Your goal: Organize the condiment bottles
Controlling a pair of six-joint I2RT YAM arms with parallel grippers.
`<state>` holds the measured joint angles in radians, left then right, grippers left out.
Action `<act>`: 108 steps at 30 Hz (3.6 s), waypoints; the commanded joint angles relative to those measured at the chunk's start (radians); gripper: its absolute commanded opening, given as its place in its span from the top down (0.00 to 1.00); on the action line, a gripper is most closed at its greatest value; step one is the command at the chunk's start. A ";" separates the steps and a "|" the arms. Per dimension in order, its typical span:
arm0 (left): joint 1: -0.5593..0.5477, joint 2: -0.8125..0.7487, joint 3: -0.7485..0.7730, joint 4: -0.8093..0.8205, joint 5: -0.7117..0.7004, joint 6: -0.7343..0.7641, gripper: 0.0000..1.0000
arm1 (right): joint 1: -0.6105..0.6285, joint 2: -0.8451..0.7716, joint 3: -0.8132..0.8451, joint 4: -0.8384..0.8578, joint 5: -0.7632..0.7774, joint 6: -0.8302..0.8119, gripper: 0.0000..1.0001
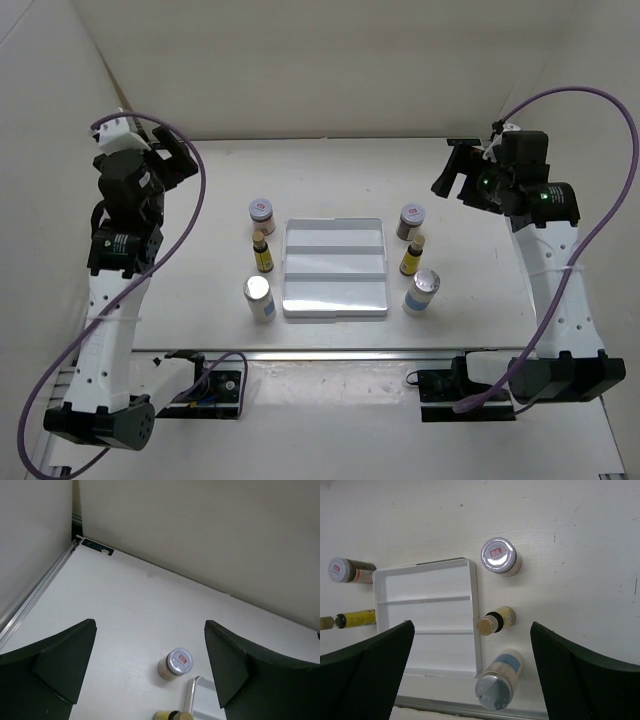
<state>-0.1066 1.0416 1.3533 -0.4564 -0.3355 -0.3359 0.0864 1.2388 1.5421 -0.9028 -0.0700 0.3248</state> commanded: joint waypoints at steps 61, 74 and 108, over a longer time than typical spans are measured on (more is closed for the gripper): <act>-0.080 0.041 -0.283 -0.191 -0.050 -0.049 0.00 | 0.142 0.804 0.393 -0.160 0.147 -0.059 0.73; -0.108 0.080 -0.283 -0.163 -0.050 -0.031 0.00 | 0.363 0.735 0.517 -0.197 0.191 -0.102 0.85; -0.148 0.294 -0.094 -0.188 -0.011 -0.002 0.00 | 0.403 0.737 0.259 -0.062 0.177 -0.044 0.83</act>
<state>-0.2386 1.3487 1.1873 -0.6319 -0.3527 -0.3431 0.4995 2.0033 1.7687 -0.9794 0.0956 0.2813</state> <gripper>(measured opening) 0.998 0.680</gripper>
